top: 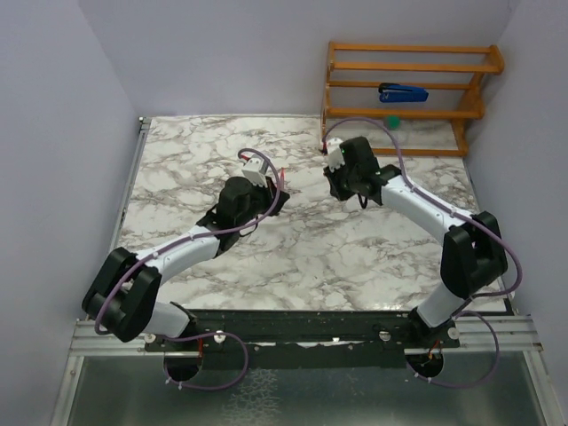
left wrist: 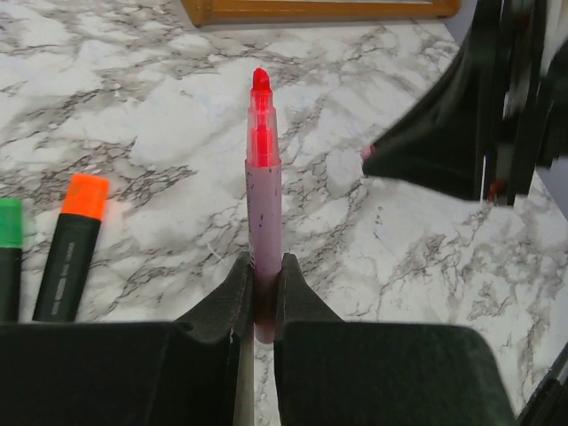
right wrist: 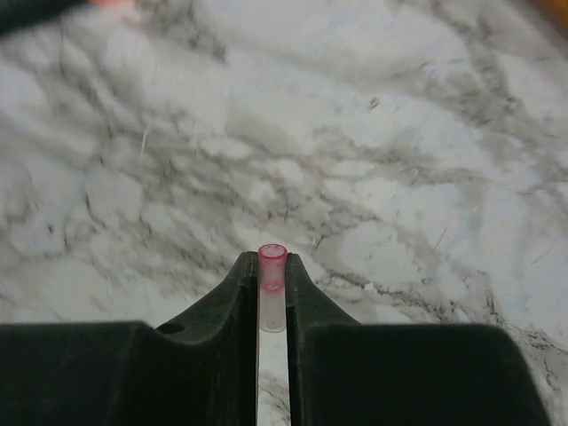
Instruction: Insert the pens into the pen caps
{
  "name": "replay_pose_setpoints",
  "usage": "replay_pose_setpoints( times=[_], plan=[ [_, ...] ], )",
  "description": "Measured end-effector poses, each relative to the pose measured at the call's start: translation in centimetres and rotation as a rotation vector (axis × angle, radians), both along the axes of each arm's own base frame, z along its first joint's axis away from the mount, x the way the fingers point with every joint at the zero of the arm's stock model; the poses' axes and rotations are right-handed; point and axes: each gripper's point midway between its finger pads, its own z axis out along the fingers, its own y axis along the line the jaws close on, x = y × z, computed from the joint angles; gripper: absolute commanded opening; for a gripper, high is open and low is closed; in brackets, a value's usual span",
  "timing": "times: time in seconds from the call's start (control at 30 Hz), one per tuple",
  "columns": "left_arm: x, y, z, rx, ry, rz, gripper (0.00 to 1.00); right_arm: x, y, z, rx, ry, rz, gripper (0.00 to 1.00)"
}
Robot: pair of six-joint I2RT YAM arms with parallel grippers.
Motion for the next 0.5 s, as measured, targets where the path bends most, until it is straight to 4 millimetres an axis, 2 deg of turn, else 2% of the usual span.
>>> replay_pose_setpoints(
  times=[0.1, 0.2, 0.37, 0.43, 0.5],
  plan=[
    [-0.3, 1.3, 0.5, 0.044, 0.000, 0.032, 0.00, -4.2, -0.6, -4.3, -0.089, 0.063, 0.231, 0.01],
    [-0.6, 2.0, 0.6, 0.084, 0.008, 0.038, 0.00, -7.0, -0.2, -5.5, -0.112, 0.060, 0.461, 0.01],
    [-1.1, 2.4, 0.7, 0.103, 0.014, 0.035, 0.00, -9.0, 1.9, -5.4, -0.131, 0.002, 0.834, 0.01],
    [-1.2, 2.4, 0.5, 0.109, 0.019, 0.034, 0.00, -9.2, 2.2, -6.1, -0.170, -0.002, 0.926, 0.01],
    [-1.2, 2.5, 0.4, 0.113, 0.022, 0.034, 0.00, -9.3, 2.2, -7.7, -0.220, 0.020, 0.996, 0.01]
  ],
)
